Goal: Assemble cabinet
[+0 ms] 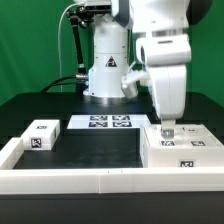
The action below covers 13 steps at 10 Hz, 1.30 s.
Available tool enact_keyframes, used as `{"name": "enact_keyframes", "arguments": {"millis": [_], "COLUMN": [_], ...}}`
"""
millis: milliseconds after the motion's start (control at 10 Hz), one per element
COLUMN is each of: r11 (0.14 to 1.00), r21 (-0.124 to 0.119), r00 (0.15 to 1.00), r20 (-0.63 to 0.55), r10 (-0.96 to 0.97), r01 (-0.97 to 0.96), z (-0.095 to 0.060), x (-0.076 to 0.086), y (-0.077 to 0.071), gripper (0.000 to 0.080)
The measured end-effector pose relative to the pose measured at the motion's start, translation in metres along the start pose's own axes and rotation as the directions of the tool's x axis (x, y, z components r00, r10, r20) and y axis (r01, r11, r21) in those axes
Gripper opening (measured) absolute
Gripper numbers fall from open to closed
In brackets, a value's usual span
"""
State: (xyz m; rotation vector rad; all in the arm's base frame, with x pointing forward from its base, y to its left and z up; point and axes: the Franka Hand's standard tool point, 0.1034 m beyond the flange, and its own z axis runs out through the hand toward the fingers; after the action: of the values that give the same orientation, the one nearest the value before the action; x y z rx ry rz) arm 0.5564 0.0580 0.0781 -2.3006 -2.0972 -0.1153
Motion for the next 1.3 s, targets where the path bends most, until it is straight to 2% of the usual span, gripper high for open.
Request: {"name": "enact_keyframes", "arguments": {"millis": [100, 200, 400, 500, 800, 900, 1100, 1200, 1300], "r11": [1.000, 0.998, 0.993, 0.993, 0.991, 0.972, 0.893, 0.852, 0.780], "r21": [-0.001, -0.013, -0.031, -0.023, -0.025, -0.027, -0.061, -0.068, -0.065], "r00": [0.999, 0.998, 0.993, 0.993, 0.991, 0.972, 0.895, 0.854, 0.782], "r20": [0.010, 0.012, -0.003, 0.001, 0.000, -0.007, -0.053, -0.072, -0.100], "r10": [0.030, 0.062, 0.118, 0.117, 0.135, 0.234, 0.442, 0.514, 0.616], "r01": [-0.030, -0.062, -0.118, -0.117, -0.135, -0.234, -0.445, -0.519, -0.623], "z": [-0.008, -0.010, 0.001, 0.000, 0.000, 0.000, -0.002, -0.002, 0.000], "x": [-0.002, -0.002, -0.002, -0.003, -0.003, -0.002, 0.001, 0.004, 0.005], "y": [-0.009, -0.019, -0.037, -0.036, -0.036, -0.035, -0.032, -0.034, -0.037], "gripper": [0.0796, 0.0796, 0.0796, 0.0796, 0.0796, 0.0796, 0.0796, 0.0796, 0.0796]}}
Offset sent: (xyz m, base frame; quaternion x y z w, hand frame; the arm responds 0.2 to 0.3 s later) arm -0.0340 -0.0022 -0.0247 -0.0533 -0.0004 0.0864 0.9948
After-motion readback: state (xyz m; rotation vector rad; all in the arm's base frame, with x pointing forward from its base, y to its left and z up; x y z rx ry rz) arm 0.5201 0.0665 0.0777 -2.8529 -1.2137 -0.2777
